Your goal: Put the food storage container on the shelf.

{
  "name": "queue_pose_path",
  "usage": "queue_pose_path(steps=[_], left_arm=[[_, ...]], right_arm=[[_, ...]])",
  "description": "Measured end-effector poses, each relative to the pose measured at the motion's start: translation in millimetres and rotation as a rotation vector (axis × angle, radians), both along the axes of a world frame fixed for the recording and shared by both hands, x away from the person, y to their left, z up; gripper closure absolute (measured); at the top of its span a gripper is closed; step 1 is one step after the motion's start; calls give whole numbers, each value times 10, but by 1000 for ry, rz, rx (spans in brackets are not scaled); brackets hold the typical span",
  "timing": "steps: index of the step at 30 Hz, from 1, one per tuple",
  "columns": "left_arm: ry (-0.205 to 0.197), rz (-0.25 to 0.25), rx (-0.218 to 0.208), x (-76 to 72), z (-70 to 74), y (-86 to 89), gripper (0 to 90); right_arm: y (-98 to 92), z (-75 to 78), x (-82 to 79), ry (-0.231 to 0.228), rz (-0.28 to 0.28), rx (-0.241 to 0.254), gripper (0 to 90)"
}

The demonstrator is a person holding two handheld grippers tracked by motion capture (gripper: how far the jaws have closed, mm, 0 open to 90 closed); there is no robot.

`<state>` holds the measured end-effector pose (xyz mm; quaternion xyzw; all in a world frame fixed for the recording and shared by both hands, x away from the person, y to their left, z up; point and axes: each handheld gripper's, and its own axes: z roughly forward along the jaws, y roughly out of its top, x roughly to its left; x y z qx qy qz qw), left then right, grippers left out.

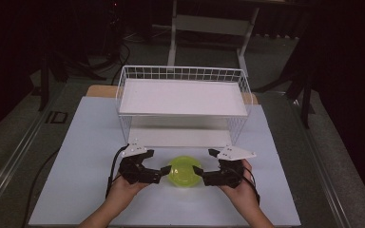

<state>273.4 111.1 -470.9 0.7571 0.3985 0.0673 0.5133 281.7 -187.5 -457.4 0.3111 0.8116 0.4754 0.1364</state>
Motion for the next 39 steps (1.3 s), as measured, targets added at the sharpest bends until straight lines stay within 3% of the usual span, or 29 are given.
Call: queue_pose_path(steps=[3, 5, 8, 11, 14, 16, 20, 22, 24, 27, 28, 31, 33, 39], left_arm=[[7, -21, 29, 31, -68, -60, 161], [13, -12, 40, 35, -110, -81, 228], [61, -6, 53, 72, -191, -103, 229], [139, -26, 6, 122, -281, -100, 323], [191, -53, -19, 150, -363, -118, 363], [205, -59, -32, 151, -385, -123, 424], [228, -77, -52, 149, -401, -129, 558], [237, -79, -60, 137, -407, -118, 591], [240, -83, -62, 119, -413, -110, 622], [260, -91, -102, 113, -420, -99, 643], [265, -91, -98, 111, -416, -105, 650], [264, -100, -82, 86, -395, -134, 667], [261, -95, -48, 52, -352, -151, 685], [245, -37, -35, 1, -267, -98, 819]], right_arm=[[-2, -67, 60, 40, -13, 3, 202], [-2, -107, 103, 84, -30, 8, 202], [-17, -151, 154, 140, -44, 28, 236], [-37, -195, 189, 185, -65, 36, 262], [-60, -219, 217, 279, -73, 63, 344], [-70, -230, 225, 300, -76, 60, 437], [-79, -280, 256, 356, -93, 68, 508], [-80, -305, 268, 390, -99, 91, 508], [-72, -319, 270, 402, -102, 82, 583], [-65, -332, 270, 434, -100, 75, 684], [-56, -326, 265, 434, -92, 72, 737], [-20, -273, 241, 419, -83, 38, 756], [-4, -255, 213, 402, -86, 25, 766], [53, -182, 62, 329, -66, 11, 799]])
